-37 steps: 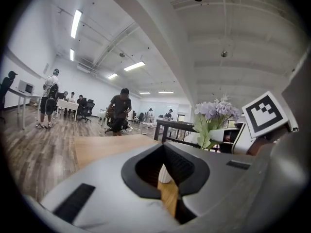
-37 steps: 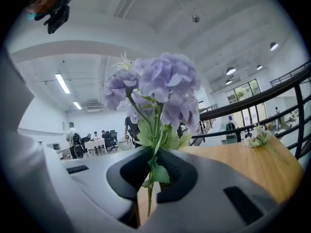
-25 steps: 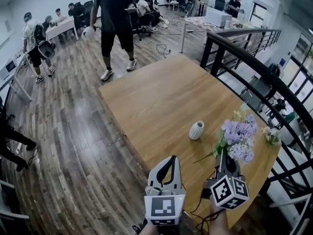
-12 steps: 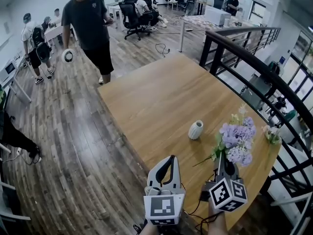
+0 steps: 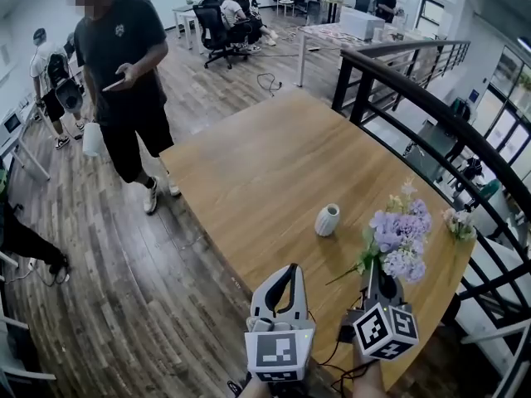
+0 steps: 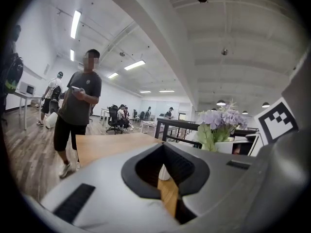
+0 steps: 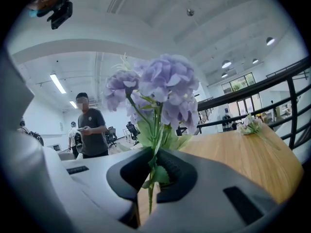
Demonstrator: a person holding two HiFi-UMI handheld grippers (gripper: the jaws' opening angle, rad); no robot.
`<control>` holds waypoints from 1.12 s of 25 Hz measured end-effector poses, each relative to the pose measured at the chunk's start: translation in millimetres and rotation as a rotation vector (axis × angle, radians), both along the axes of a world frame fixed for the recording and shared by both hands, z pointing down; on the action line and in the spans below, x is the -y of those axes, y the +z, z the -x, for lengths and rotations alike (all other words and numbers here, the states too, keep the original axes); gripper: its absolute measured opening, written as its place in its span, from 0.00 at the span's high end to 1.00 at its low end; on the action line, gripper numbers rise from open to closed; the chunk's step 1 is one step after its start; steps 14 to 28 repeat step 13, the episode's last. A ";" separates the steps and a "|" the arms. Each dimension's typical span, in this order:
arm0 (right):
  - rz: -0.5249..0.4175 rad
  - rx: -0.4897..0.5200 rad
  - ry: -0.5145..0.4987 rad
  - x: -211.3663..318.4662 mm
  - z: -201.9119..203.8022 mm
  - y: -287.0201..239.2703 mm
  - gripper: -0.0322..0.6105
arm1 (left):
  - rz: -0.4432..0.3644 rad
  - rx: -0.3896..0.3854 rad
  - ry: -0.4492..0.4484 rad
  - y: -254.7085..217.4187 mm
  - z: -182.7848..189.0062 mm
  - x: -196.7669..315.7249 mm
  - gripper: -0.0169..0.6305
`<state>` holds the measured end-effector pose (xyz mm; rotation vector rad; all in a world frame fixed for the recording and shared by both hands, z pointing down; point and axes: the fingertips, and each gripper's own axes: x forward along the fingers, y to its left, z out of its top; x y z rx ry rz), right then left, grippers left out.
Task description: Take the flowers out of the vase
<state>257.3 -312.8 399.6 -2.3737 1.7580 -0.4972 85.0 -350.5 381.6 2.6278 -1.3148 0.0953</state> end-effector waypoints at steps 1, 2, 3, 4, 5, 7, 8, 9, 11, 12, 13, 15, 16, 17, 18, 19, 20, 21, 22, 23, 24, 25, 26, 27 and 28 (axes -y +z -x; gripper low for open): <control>0.002 -0.001 0.001 -0.7 0.0 0.4 0.91 | 0.002 0.002 0.002 0.1 -0.2 -0.3 0.92; 0.003 -0.001 0.002 -1.6 0.0 0.6 0.91 | -0.002 0.002 0.003 -0.4 -0.1 -0.2 0.92; 0.004 0.000 0.003 -2.4 0.0 0.7 0.91 | -0.004 0.002 0.002 -1.1 0.1 0.0 0.92; 0.005 0.002 0.003 -3.0 -0.1 0.8 0.91 | -0.002 0.002 0.000 -1.8 0.2 0.1 0.92; 0.005 0.004 0.004 -3.3 -0.2 1.0 0.91 | 0.000 0.002 -0.001 -2.3 0.1 0.4 0.92; 0.006 0.006 0.004 -2.9 -0.3 2.1 0.91 | -0.014 0.001 -0.001 -3.1 -0.3 2.2 0.92; 0.006 0.006 0.003 -2.3 0.1 2.7 0.91 | -0.015 0.002 0.000 -2.7 -0.5 2.8 0.92; 0.007 0.006 0.002 -1.6 0.5 3.1 0.91 | -0.008 0.005 0.003 -1.9 -0.7 2.8 0.92; 0.006 0.006 0.001 -0.7 0.9 3.0 0.91 | 0.009 0.008 0.006 -0.4 -1.5 2.5 0.92; 0.005 0.007 0.001 -0.5 0.9 2.7 0.91 | 0.012 0.007 0.006 -0.2 -1.9 2.6 0.92; 0.004 0.007 0.002 -0.4 0.9 2.4 0.91 | 0.015 0.006 0.007 0.0 -2.4 2.6 0.92; 0.004 0.007 0.002 -0.4 0.9 2.4 0.91 | 0.015 0.006 0.007 0.0 -2.4 2.6 0.92; 0.004 0.007 0.002 -0.4 0.9 2.4 0.91 | 0.015 0.006 0.007 0.0 -2.4 2.6 0.92; 0.004 0.007 0.002 -0.4 0.9 2.4 0.91 | 0.015 0.006 0.007 0.0 -2.4 2.6 0.92; 0.004 0.007 0.002 -0.4 0.9 2.4 0.91 | 0.015 0.006 0.007 0.0 -2.4 2.6 0.92; 0.004 0.007 0.002 -0.4 0.9 2.4 0.91 | 0.015 0.006 0.007 0.0 -2.4 2.6 0.92; 0.004 0.007 0.002 -0.4 0.9 2.4 0.91 | 0.015 0.006 0.007 0.0 -2.4 2.6 0.92; 0.004 0.007 0.002 -0.4 0.9 2.4 0.91 | 0.015 0.006 0.007 0.0 -2.4 2.6 0.92; 0.004 0.007 0.002 -0.4 0.9 2.4 0.91 | 0.015 0.006 0.007 0.0 -2.4 2.6 0.92; 0.004 0.007 0.002 -0.4 0.9 2.4 0.91 | 0.015 0.006 0.007 0.0 -2.4 2.6 0.92; 0.004 0.007 0.002 -0.4 0.9 2.4 0.91 | 0.015 0.006 0.007 0.0 -2.4 2.6 0.92; 0.004 0.007 0.002 -0.4 0.9 2.4 0.91 | 0.015 0.006 0.007 0.0 -2.4 2.6 0.92; 0.004 0.007 0.002 -0.4 0.9 2.4 0.91 | 0.015 0.006 0.007 0.0 -2.4 2.6 0.92; 0.004 0.007 0.002 -0.4 0.9 2.4 0.91 | 0.015 0.006 0.007 0.0 -2.4 2.6 0.92; 0.004 0.007 0.002 -0.4 0.9 2.4 0.91 | 0.015 0.006 0.007 0.0 -2.4 2.6 0.92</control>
